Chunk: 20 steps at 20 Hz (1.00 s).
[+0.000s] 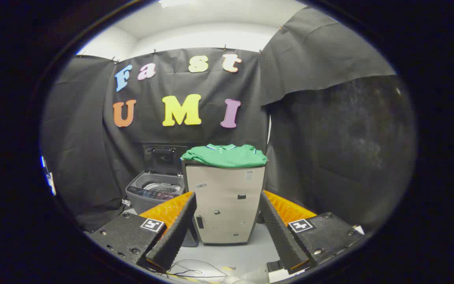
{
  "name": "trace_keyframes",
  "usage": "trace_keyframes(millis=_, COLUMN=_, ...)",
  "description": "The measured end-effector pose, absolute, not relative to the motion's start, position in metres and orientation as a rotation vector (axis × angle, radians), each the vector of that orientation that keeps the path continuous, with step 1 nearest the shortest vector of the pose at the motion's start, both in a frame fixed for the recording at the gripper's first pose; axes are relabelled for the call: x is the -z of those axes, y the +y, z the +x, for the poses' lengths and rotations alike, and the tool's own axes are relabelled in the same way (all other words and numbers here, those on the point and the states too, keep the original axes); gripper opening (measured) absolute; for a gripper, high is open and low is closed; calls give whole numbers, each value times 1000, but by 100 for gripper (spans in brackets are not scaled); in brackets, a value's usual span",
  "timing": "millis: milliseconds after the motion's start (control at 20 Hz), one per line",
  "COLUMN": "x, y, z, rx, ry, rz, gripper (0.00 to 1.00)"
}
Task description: Put the clothes into the washing machine and then close the washing machine lid.
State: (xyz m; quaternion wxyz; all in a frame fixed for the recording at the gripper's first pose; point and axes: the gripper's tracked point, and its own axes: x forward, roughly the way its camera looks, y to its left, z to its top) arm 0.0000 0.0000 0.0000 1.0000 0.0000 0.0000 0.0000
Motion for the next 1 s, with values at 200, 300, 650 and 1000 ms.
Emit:
trace_keyframes(millis=200, x=2, y=2, z=-4, rx=2, ry=0, rz=-5, gripper=100)
trace_keyframes(millis=300, x=1, y=3, z=-5, rx=4, ry=-2, rz=-6, gripper=100)
trace_keyframes(millis=650, x=0, y=7, z=-12, rx=15, ry=-7, rz=-6, gripper=100)
trace_keyframes(millis=1000, x=-44, y=4, z=3, rx=23, ry=-33, rz=-20, gripper=100)
